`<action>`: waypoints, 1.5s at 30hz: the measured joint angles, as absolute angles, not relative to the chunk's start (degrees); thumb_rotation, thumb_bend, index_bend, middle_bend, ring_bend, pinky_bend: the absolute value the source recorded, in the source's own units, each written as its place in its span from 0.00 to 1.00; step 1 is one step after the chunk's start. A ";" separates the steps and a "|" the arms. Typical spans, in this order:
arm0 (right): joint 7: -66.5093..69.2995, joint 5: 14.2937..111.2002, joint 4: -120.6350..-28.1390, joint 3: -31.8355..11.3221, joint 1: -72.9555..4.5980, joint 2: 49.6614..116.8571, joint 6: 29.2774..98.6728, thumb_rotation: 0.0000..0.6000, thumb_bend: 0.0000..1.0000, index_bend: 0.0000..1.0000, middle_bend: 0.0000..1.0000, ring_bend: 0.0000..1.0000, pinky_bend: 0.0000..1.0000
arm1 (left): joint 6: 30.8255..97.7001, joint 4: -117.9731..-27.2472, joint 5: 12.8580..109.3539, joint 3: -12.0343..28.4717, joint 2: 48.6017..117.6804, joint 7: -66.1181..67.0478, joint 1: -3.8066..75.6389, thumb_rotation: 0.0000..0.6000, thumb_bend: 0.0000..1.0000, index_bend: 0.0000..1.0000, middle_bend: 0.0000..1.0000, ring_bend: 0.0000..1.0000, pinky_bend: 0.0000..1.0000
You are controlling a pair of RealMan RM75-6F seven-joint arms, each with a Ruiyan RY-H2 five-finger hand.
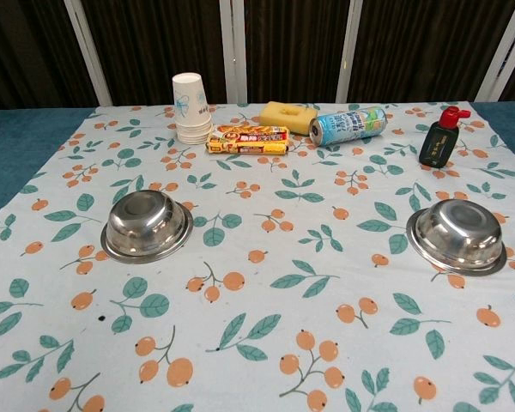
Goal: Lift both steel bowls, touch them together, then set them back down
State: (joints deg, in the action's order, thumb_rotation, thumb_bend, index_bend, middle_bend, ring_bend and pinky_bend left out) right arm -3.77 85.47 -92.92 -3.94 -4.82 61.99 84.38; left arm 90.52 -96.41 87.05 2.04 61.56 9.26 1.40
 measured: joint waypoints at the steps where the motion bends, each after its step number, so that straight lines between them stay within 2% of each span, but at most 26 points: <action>1: -3.90 85.32 -93.01 -3.95 -4.85 62.01 84.26 1.00 0.09 0.21 0.03 0.07 0.09 | 90.44 -96.33 86.94 2.11 61.61 9.32 1.45 1.00 0.15 0.16 0.00 0.00 0.02; 18: -2.55 84.71 -94.52 -3.99 -4.80 63.13 83.82 1.00 0.09 0.22 0.03 0.07 0.06 | 87.93 -95.04 85.75 2.41 62.97 10.24 2.71 1.00 0.15 0.16 0.00 0.00 0.02; 23: -1.39 83.79 -95.19 -3.95 -4.93 63.58 82.83 1.00 0.07 0.21 0.03 0.07 0.04 | 90.57 -95.39 85.72 2.98 63.30 11.25 1.93 1.00 0.13 0.16 0.00 0.00 0.02; 28: -1.38 83.41 -95.45 -3.89 -5.65 64.45 81.13 1.00 0.05 0.17 0.00 0.06 0.04 | 92.26 -95.14 87.25 3.10 63.01 7.84 1.41 1.00 0.12 0.14 0.00 0.00 0.02; 38: -7.07 80.42 -96.71 -5.45 -13.19 66.73 69.05 1.00 0.05 0.15 0.00 0.05 0.04 | 92.28 -93.16 89.26 2.87 62.61 2.10 1.70 1.00 0.10 0.13 0.00 0.00 0.02; 45: -14.66 71.11 -97.68 -8.93 -21.39 70.99 58.76 1.00 0.05 0.15 0.00 0.05 0.04 | 91.34 -91.83 89.52 3.00 62.97 -0.25 2.50 1.00 0.10 0.13 0.00 0.00 0.02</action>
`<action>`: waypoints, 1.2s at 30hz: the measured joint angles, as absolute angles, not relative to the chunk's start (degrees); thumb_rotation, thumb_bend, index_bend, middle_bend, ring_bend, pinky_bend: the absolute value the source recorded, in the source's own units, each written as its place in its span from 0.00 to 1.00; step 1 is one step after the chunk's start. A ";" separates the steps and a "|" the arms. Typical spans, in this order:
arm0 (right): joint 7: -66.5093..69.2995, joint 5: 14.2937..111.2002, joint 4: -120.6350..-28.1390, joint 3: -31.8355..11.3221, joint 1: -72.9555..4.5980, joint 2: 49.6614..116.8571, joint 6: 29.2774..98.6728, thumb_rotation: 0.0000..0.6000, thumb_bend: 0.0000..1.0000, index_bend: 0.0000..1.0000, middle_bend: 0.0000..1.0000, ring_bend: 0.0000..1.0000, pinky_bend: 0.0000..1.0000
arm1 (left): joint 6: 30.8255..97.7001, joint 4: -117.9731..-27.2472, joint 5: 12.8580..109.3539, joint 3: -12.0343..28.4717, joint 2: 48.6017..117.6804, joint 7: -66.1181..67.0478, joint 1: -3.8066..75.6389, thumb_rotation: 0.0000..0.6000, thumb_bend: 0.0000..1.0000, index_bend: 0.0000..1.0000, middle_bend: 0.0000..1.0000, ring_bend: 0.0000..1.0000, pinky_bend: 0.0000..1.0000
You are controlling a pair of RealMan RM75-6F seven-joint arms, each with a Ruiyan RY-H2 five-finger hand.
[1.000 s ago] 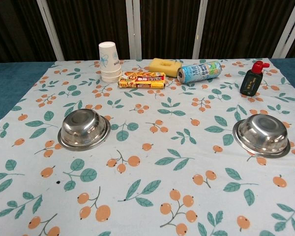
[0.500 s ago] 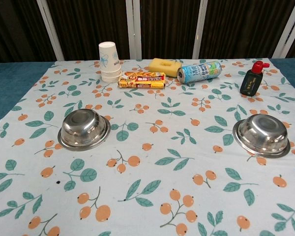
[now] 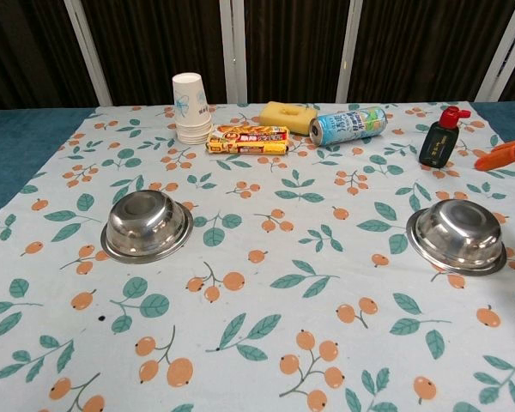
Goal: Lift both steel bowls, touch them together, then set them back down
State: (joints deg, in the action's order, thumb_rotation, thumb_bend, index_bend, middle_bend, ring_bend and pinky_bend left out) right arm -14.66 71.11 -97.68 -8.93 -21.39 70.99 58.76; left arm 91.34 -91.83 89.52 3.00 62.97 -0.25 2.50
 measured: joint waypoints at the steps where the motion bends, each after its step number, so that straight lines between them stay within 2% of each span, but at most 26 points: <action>1: -15.81 69.62 -97.65 -9.39 -22.36 71.63 57.89 1.00 0.05 0.15 0.00 0.05 0.04 | 91.39 -91.42 89.25 3.21 63.05 -0.45 2.53 1.00 0.10 0.13 0.00 0.00 0.02; 8: -25.30 58.11 -96.52 -11.78 -29.41 76.38 52.84 1.00 0.05 0.15 0.00 0.05 0.04 | 91.69 -90.75 88.47 3.75 63.35 -0.66 2.51 1.00 0.10 0.13 0.00 0.00 0.02; 17: -31.74 48.04 -92.95 -11.91 -34.88 80.51 51.23 1.00 0.05 0.15 0.00 0.06 0.04 | 91.33 -91.01 87.76 3.80 63.40 0.19 2.50 1.00 0.10 0.13 0.00 0.00 0.02; 26: -32.20 44.71 -90.08 -10.21 -36.28 80.78 50.87 1.00 0.05 0.16 0.00 0.11 0.08 | 91.04 -91.26 87.35 3.87 63.66 1.64 2.57 1.00 0.10 0.13 0.00 0.00 0.02; 36: -29.15 46.60 -89.52 -8.91 -36.02 80.36 51.33 1.00 0.04 0.20 0.01 0.21 0.17 | 90.20 -91.19 86.73 3.94 64.49 3.26 2.97 1.00 0.10 0.13 0.00 0.00 0.02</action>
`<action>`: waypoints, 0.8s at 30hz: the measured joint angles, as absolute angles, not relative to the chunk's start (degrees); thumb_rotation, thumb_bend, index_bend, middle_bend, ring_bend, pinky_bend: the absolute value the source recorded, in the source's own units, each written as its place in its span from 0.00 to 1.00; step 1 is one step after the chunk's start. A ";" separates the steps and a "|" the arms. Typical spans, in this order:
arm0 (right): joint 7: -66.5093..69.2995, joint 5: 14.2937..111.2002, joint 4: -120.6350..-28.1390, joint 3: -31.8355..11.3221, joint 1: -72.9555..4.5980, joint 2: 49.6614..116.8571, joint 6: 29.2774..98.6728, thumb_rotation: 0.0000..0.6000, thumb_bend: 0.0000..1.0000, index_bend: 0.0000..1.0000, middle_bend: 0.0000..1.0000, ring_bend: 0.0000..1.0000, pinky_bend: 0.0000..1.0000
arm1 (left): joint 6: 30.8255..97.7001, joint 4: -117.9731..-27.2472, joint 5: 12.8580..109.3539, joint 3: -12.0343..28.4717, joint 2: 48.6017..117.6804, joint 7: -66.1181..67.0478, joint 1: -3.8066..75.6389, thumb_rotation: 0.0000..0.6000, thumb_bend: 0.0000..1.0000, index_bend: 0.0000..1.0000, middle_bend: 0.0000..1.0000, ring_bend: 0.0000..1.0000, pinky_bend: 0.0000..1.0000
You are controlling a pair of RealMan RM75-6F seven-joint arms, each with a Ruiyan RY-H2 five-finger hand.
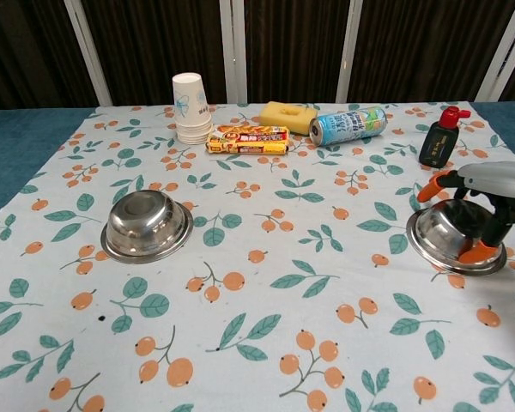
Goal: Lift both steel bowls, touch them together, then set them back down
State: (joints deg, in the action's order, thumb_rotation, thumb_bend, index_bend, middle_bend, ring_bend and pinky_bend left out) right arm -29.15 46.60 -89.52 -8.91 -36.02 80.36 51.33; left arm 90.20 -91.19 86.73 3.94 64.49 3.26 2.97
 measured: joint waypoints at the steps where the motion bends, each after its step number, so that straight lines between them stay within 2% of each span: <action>1: -28.90 46.79 -89.35 -8.75 -36.01 80.42 51.34 1.00 0.04 0.20 0.01 0.22 0.18 | 90.20 -91.19 86.69 3.97 64.54 3.35 2.99 1.00 0.10 0.13 0.00 0.00 0.02; 14: -27.02 48.38 -86.77 -7.30 -36.02 81.86 52.13 1.00 0.05 0.21 0.09 0.24 0.24 | 90.22 -91.04 86.07 4.27 64.94 3.94 3.02 1.00 0.10 0.13 0.00 0.00 0.05; 20: -26.72 48.94 -86.54 -6.80 -35.90 81.94 52.79 1.00 0.05 0.27 0.18 0.25 0.25 | 90.09 -91.16 86.11 4.19 65.01 4.08 3.07 1.00 0.10 0.13 0.00 0.00 0.05; 24: -26.06 49.48 -86.33 -6.63 -35.78 82.01 52.88 1.00 0.04 0.32 0.22 0.28 0.31 | 90.17 -91.23 86.25 4.15 64.98 3.87 3.06 1.00 0.10 0.13 0.00 0.00 0.05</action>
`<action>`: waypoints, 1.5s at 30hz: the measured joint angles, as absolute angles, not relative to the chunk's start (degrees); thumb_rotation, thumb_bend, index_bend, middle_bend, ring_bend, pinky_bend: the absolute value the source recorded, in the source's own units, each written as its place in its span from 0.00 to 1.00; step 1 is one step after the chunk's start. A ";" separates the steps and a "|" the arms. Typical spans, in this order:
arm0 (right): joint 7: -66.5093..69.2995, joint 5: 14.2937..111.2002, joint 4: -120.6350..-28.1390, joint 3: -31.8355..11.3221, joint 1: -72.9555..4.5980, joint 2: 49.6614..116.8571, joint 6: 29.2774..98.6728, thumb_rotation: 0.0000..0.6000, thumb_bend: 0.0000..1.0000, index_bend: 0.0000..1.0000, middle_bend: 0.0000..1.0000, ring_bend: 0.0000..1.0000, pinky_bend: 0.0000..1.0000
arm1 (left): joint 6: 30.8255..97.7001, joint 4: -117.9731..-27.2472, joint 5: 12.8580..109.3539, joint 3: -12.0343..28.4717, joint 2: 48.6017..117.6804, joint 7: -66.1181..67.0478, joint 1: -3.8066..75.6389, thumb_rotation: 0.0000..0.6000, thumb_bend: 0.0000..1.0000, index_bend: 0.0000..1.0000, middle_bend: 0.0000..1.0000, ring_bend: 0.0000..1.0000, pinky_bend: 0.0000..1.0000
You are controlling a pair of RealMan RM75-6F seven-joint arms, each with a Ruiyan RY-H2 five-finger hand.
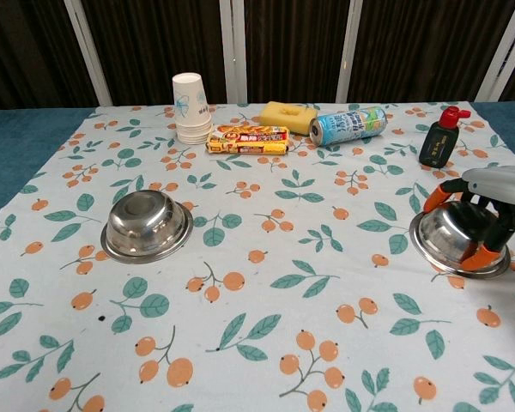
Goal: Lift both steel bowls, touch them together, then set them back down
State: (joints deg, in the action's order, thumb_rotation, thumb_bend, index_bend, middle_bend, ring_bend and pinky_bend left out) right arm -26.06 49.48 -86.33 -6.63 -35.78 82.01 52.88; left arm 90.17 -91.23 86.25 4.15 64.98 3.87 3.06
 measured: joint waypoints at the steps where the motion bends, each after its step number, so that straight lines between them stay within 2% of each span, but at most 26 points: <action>1: -25.87 49.75 -86.28 -6.60 -35.74 82.05 52.94 1.00 0.04 0.33 0.22 0.29 0.32 | 90.22 -91.21 86.25 4.16 64.99 3.84 3.05 1.00 0.10 0.13 0.00 0.00 0.05; 6: -24.92 51.32 -85.34 -6.27 -35.51 82.56 53.47 1.00 0.04 0.34 0.25 0.30 0.32 | 90.37 -91.08 86.13 4.29 65.06 3.73 3.01 1.00 0.10 0.13 0.00 0.00 0.05; 10: -24.54 51.56 -85.29 -6.37 -35.47 82.66 53.69 1.00 0.04 0.36 0.27 0.32 0.32 | 89.79 -91.22 86.27 4.09 64.93 3.29 3.19 1.00 0.11 0.17 0.00 0.00 0.14; 18: -25.21 52.49 -86.89 -6.88 -35.68 81.71 55.13 1.00 0.04 0.37 0.28 0.32 0.32 | 83.84 -92.30 87.55 3.49 63.39 2.23 6.37 1.00 0.12 0.19 0.01 0.00 0.14; 23: -26.36 52.14 -89.61 -7.46 -36.00 79.60 55.87 1.00 0.04 0.37 0.28 0.32 0.32 | 75.23 -94.99 84.13 5.35 60.81 4.18 11.21 1.00 0.09 0.17 0.00 0.00 0.08; 33: -26.41 48.99 -93.64 -9.86 -36.89 74.16 55.57 1.00 0.04 0.37 0.28 0.32 0.32 | 57.45 -97.81 72.36 10.52 58.86 6.82 23.17 1.00 0.07 0.15 0.00 0.00 0.04; 40: -25.63 48.03 -95.78 -10.72 -36.92 69.92 55.59 1.00 0.04 0.37 0.28 0.32 0.32 | 46.48 -94.89 65.14 12.06 64.31 8.50 31.55 1.00 0.04 0.14 0.00 0.00 0.04; 45: -25.15 46.83 -95.66 -10.97 -36.97 68.21 55.40 1.00 0.04 0.37 0.28 0.32 0.32 | 41.15 -92.66 62.11 12.37 69.10 8.81 36.37 1.00 0.04 0.14 0.00 0.00 0.04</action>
